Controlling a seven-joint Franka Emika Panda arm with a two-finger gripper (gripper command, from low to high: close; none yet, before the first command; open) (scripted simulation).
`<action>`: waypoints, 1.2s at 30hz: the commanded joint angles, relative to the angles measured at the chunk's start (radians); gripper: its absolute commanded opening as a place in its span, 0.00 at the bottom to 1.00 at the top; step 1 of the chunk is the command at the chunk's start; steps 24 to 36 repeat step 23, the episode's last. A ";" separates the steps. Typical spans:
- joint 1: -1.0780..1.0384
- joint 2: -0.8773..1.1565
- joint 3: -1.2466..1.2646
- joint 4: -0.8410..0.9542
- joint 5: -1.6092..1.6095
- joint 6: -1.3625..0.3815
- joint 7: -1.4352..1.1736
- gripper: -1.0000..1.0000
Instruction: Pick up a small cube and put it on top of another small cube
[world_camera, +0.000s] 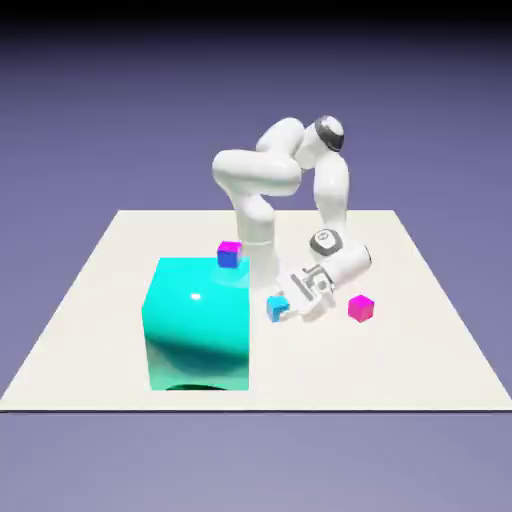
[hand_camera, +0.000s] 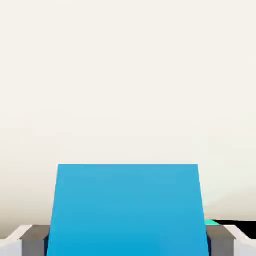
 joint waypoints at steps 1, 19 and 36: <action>0.021 0.009 -0.036 0.001 -0.033 -0.026 0.008 0.00; 0.319 -0.338 -0.211 0.245 0.006 -0.051 -0.306 0.00; 0.348 -0.327 -0.284 0.261 -0.058 -0.116 -0.300 1.00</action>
